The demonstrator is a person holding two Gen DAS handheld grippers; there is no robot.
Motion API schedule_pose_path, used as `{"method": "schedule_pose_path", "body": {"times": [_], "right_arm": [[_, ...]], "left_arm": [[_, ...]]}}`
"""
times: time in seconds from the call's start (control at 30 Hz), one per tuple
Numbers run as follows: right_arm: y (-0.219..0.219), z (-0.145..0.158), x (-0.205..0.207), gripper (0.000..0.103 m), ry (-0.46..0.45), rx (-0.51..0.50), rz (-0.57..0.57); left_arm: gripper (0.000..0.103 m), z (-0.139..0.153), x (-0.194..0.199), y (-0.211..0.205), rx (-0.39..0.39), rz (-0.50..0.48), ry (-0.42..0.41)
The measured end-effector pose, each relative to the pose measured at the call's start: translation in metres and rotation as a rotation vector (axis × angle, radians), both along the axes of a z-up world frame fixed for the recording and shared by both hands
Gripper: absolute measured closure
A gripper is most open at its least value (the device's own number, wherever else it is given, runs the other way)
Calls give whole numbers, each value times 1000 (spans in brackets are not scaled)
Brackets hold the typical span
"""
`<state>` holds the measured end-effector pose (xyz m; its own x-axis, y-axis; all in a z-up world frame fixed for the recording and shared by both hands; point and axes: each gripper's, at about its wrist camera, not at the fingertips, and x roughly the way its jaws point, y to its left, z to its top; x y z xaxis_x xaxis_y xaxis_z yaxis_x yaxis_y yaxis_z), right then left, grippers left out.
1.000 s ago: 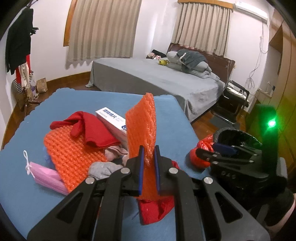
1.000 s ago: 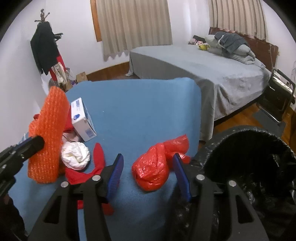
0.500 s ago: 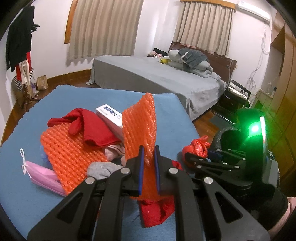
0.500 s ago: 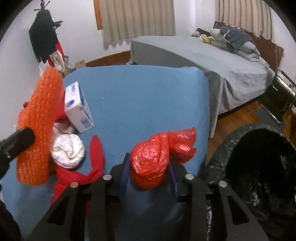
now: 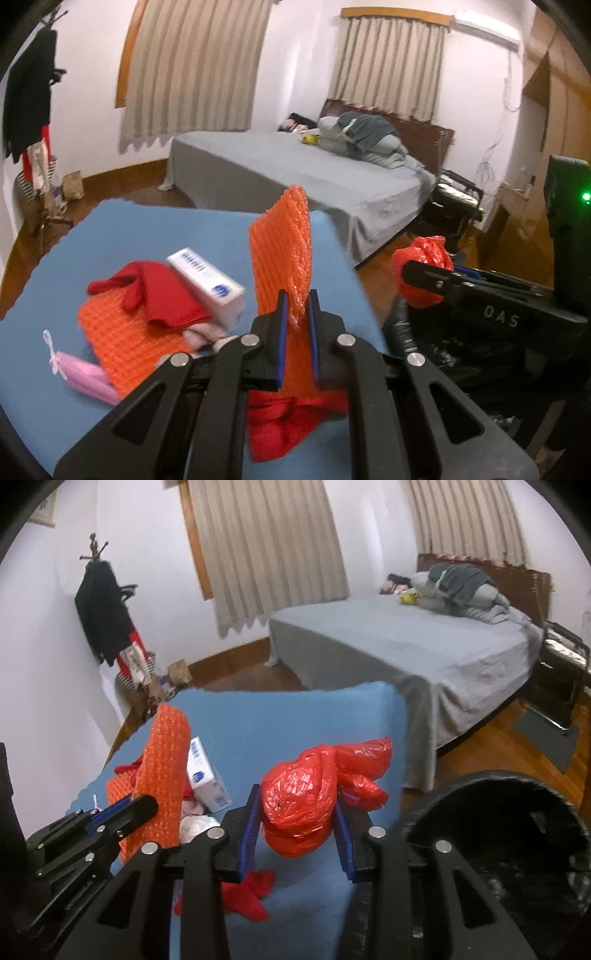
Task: Collect trash
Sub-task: 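Carry the orange net and red bag over the bin and open both tools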
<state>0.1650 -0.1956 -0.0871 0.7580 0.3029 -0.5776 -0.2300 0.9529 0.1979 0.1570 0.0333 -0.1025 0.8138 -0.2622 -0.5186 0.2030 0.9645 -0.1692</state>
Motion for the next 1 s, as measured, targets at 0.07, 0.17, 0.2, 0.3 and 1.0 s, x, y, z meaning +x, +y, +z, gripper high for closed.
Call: {"method": "schedule_pose_path", "body": {"times": [0.07,0.17,0.2,0.3,1.0], "right_arm": [[-18,4,-7,67,-6,-8,-34],[-50,7,-17,67,-13,-46,-102],[-57,7,-19,67,-12,-52,-119],[-86,3,-27,67,-1,-67,-181],[-176,-16,-57,16,12,-93,-436]], "left_arm": [[93,5,-1,-12,-10,-30,-9],[93,12,-4,-38,-25,-90,-18],[93,14,-6,-52,-31,-122,-21],[93,17,-7,-83,-40,-187,-27],[57,-20,12,-167,-67,-366,57]]}}
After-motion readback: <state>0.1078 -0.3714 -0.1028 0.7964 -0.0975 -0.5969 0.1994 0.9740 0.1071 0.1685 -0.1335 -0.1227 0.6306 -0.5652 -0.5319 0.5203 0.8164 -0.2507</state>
